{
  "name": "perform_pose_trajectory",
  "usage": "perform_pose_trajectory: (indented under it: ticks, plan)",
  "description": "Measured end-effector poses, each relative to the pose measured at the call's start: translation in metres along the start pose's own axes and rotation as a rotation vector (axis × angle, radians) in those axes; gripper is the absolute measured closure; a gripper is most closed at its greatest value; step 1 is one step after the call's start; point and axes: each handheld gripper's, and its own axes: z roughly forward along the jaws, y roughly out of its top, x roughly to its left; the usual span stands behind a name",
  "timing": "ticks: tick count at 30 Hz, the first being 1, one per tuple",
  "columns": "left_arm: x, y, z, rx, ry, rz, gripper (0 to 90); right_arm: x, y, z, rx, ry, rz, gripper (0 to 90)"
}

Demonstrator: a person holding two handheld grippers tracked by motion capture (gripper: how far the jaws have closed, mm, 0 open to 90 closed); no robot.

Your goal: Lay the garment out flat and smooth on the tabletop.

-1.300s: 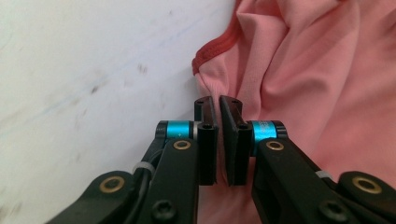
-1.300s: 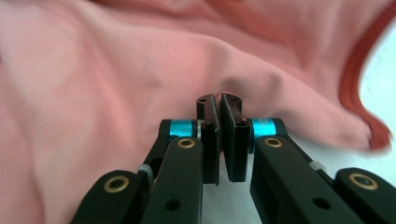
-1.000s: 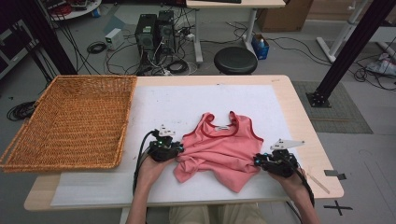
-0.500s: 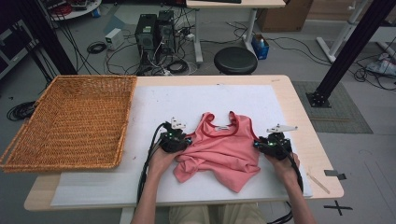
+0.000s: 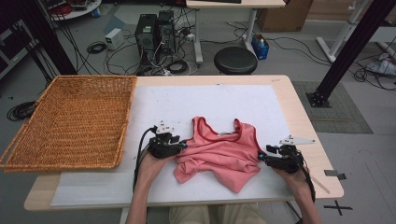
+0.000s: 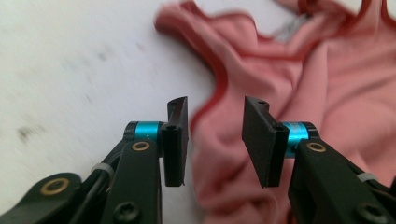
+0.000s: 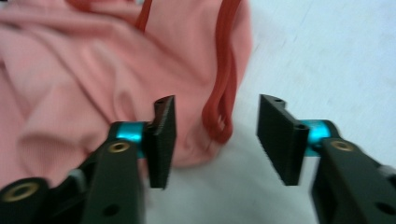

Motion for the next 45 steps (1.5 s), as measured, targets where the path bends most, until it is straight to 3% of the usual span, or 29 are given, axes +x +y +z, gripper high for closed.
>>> perform_pose_trajectory:
  ticks: [3,8,11,13,15,18,20,27,29,30,32,35,36,37,38,40,43,45]
  plan:
    - [0.007,0.017,0.006,-0.014,0.016,0.004,60.9,-0.004,0.005,0.005,-0.049,0.001,0.033,41.2]
    - [0.019,0.042,0.030,-0.016,0.047,0.022,61.0,-0.007,0.012,0.019,-0.047,-0.020,0.064,36.3]
    - [0.027,0.057,0.050,-0.018,0.043,0.014,61.3,-0.010,0.013,0.024,-0.026,-0.014,0.082,35.7]
    - [0.032,0.064,0.063,-0.007,0.041,0.014,63.1,-0.011,0.012,0.022,-0.039,-0.006,0.090,35.3]
    - [0.037,0.067,0.076,0.026,0.044,0.015,63.9,-0.012,0.012,0.022,-0.045,0.003,0.092,34.0]
    - [0.040,0.068,0.091,0.064,0.028,0.019,63.9,-0.011,0.013,0.026,0.001,-0.006,0.090,33.8]
    - [0.039,0.069,0.098,0.063,0.022,0.021,63.9,-0.010,0.015,0.030,0.030,-0.018,0.079,34.2]
    - [0.034,0.069,0.120,0.156,0.015,0.068,67.5,-0.009,0.014,0.029,0.029,-0.025,0.078,35.3]
    - [0.032,0.069,0.119,0.156,0.026,0.100,72.8,-0.009,0.014,0.030,0.029,-0.031,0.070,35.4]
    - [0.032,0.069,0.119,0.156,0.026,0.100,81.2,-0.009,0.014,0.030,0.029,-0.031,0.070,35.4]
    - [0.033,0.073,0.115,0.144,0.088,0.125,83.9,-0.008,0.014,0.030,0.030,-0.033,0.070,35.5]
    - [0.045,0.080,0.101,0.077,0.168,0.070,85.2,-0.009,0.014,0.030,0.030,-0.031,0.071,35.5]
    - [0.045,0.080,0.101,0.077,0.168,0.070,85.2,-0.009,0.014,0.030,0.031,-0.032,0.071,35.5]
    - [0.055,0.085,0.092,0.046,0.210,0.027,85.2,-0.008,0.015,0.030,0.032,-0.034,0.070,35.5]
    - [0.060,0.085,0.090,0.047,0.221,0.010,85.2,-0.008,0.015,0.030,0.033,-0.032,0.071,35.5]
    - [0.063,0.084,0.089,0.062,0.223,-0.001,85.1,-0.009,0.015,0.030,0.032,-0.027,0.071,35.4]
    - [0.067,0.076,0.093,0.158,0.214,-0.005,80.0,-0.010,0.018,0.028,0.041,0.007,0.086,35.8]
    - [0.068,0.072,0.091,0.156,0.188,-0.040,73.2,-0.007,0.023,0.025,0.041,0.011,0.074,36.3]
